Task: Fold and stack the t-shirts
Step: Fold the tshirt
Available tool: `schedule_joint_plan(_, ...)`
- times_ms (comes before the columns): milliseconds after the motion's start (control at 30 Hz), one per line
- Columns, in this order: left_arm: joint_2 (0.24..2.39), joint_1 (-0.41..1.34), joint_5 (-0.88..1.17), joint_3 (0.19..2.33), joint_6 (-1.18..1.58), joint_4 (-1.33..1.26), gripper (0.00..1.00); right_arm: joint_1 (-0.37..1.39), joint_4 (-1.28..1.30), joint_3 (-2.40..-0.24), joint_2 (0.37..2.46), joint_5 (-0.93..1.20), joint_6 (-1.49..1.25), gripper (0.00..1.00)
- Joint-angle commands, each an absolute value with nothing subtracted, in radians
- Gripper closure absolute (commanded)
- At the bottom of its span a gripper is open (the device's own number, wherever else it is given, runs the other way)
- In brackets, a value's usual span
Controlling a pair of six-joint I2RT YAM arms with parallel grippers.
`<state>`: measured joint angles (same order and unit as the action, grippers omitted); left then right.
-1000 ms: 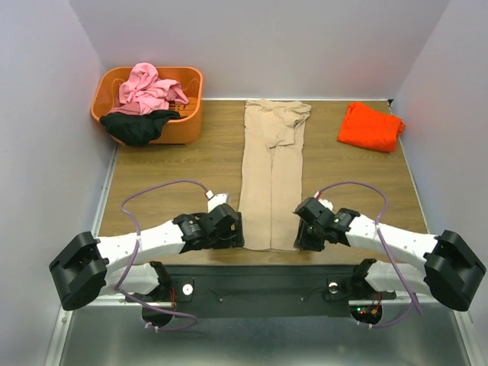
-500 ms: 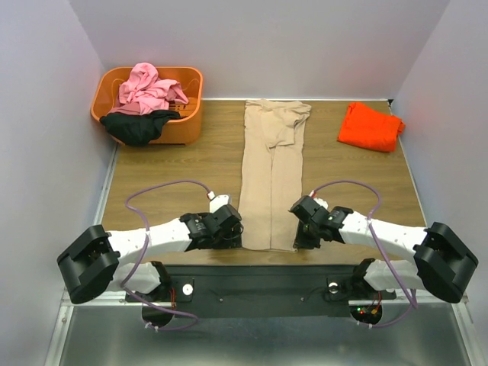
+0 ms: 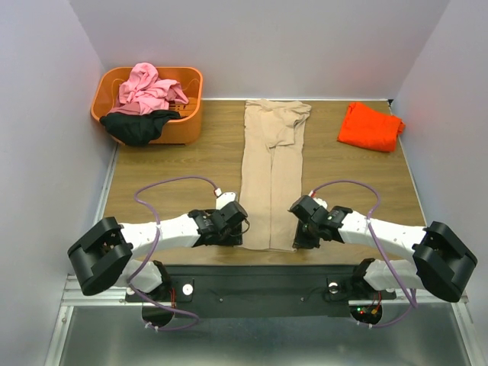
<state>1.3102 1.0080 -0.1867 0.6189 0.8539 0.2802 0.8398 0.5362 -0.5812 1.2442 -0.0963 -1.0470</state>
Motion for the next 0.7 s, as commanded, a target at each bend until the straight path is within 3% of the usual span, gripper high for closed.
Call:
schedule_joint_plan(0,1.325,1.014,-0.178,0.638,0.836,0.276,0.46,0.853,0.545,-0.578,1.262,-0.133,-1.042,0.9)
schedule_joint_plan(133,1.318,1.014,-0.161,0.621,0.841,0.268,0.51,0.853,0.546,-0.577,1.258,-0.135,-1.045,0.9)
schedule_joint_plan(267,1.302,1.015,-0.126,0.586,0.851,0.245,0.69,0.854,0.546,-0.581,1.252,-0.137,-1.048,0.9)
schedule_joint_plan(567,1.276,1.017,-0.066,0.545,0.856,0.19,0.9,0.854,0.549,-0.6,1.255,-0.137,-1.04,0.91)
schedule_joint_plan(600,1.275,1.017,-0.064,0.543,0.857,0.19,0.99,0.854,0.551,-0.604,1.255,-0.135,-1.037,0.94)
schedule_joint_plan(667,1.266,1.017,-0.063,0.549,0.859,0.189,1.0,0.854,0.554,-0.618,1.252,-0.133,-1.031,0.99)
